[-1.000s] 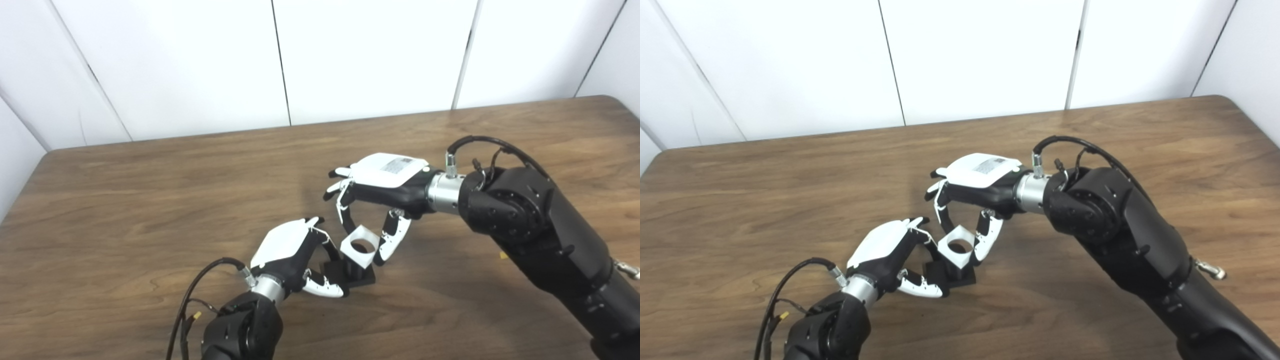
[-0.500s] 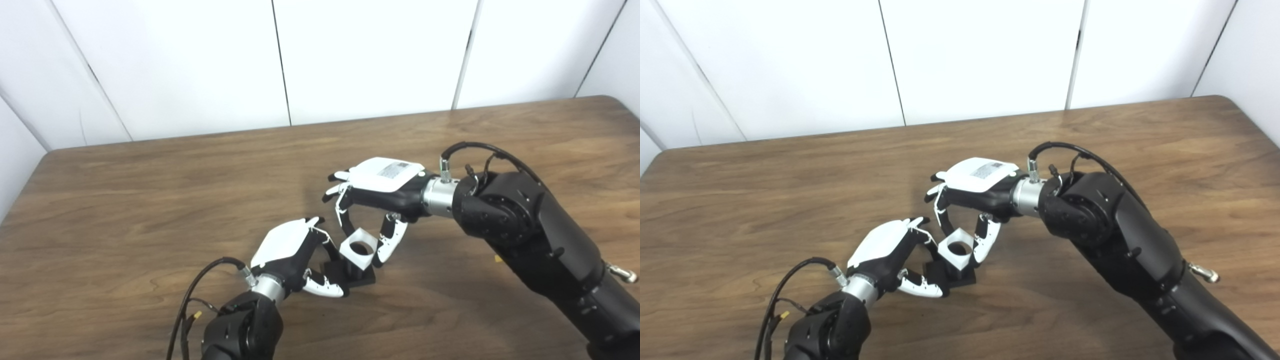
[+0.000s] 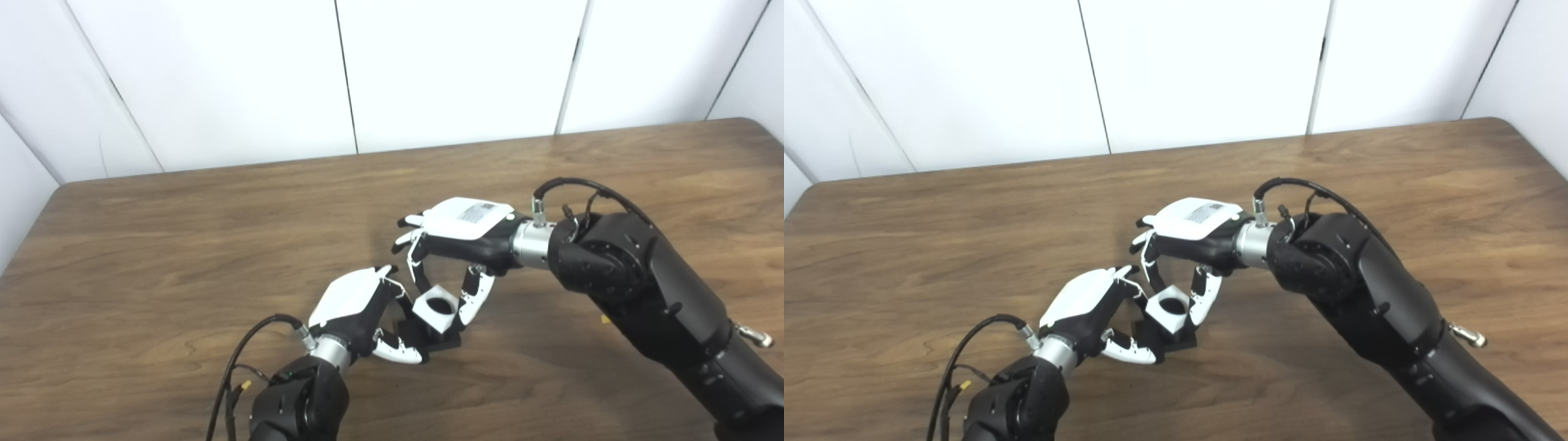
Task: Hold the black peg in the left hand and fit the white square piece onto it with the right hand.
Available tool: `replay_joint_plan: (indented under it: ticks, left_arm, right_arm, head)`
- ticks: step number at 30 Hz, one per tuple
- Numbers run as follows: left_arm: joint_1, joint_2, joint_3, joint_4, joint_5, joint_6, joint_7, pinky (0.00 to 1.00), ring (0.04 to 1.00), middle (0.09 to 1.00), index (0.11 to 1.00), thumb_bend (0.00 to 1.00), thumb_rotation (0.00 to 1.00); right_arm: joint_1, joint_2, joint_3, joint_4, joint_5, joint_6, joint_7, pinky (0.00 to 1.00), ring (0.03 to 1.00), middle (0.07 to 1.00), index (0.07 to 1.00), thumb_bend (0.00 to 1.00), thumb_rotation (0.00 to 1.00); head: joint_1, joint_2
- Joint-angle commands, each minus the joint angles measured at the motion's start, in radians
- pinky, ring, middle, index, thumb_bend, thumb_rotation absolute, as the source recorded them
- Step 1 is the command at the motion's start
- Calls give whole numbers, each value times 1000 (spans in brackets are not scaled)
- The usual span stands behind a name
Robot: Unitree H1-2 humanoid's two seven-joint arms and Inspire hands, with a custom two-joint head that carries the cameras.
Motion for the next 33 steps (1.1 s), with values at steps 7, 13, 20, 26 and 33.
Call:
replay_joint_plan:
  ticks: [7, 13, 20, 26, 33]
  left_arm:
    - [10, 23, -5, 53, 38, 8, -8, 1000, 1000, 974, 489, 524, 63]
    - [10, 19, -3, 61, 38, 10, -7, 1000, 1000, 975, 488, 524, 62]
    - [10, 17, -5, 62, 32, 9, -4, 1000, 1000, 976, 489, 524, 63]
    - [10, 17, -5, 59, 45, 10, -11, 1000, 1000, 974, 488, 524, 64]
    - [12, 13, -4, 55, 50, 11, -17, 1000, 1000, 973, 488, 524, 64]
  right_arm:
    - [-26, 13, -5, 0, -6, -26, -41, 997, 1000, 899, 488, 525, 138]
    - [-21, 14, 15, -20, -33, -26, -29, 999, 1000, 904, 489, 525, 140]
    - [-6, 4, 40, -31, -97, -45, -26, 972, 1000, 910, 489, 525, 139]
    - [11, 4, 44, 15, -130, -75, -56, 943, 1000, 906, 489, 524, 136]
    - [18, -2, 36, 56, -152, -81, -76, 897, 1000, 903, 491, 524, 140]
  head:
    - [2, 1]
    - [1, 0]
    - [3, 2]
    - [5, 1]
    - [4, 0]
